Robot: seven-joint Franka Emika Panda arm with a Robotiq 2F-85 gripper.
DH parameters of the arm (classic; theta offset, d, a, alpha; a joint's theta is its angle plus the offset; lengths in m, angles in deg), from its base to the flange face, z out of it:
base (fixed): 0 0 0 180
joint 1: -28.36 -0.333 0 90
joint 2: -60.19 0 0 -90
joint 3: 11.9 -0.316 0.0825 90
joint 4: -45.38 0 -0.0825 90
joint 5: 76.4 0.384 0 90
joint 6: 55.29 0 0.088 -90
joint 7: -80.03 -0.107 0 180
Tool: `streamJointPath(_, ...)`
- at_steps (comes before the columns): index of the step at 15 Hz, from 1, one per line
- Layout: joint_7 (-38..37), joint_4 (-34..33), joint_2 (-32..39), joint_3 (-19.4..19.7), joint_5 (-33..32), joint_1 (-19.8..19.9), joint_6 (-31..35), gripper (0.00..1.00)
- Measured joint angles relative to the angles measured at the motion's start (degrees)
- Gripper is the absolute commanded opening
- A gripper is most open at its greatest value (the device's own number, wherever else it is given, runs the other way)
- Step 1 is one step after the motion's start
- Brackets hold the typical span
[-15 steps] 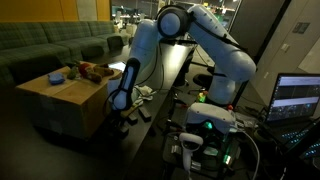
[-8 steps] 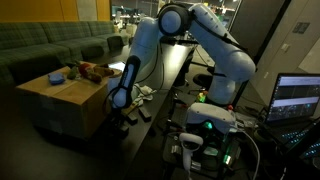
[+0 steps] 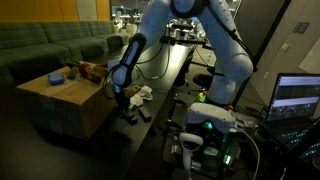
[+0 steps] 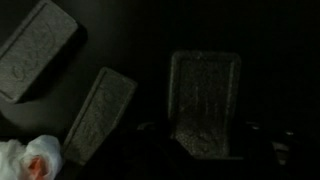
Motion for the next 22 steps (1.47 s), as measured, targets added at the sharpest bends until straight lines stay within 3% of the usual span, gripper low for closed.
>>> streamJointPath(6, 0.9, 1.4, -13.9, 1.0, -0.8, 0.8, -13.3, 0.33)
streamJointPath(11, 0.9, -1.6, -21.9, 1.4, -3.8, 0.4, -19.5, 0.33)
streamJointPath(17, 0.8, -11.4, -22.0, 1.2, -10.3, -3.4, -23.6, 0.33)
streamJointPath(22, 0.8, -21.7, -15.8, 1.0, -14.1, -7.4, -24.3, 0.33)
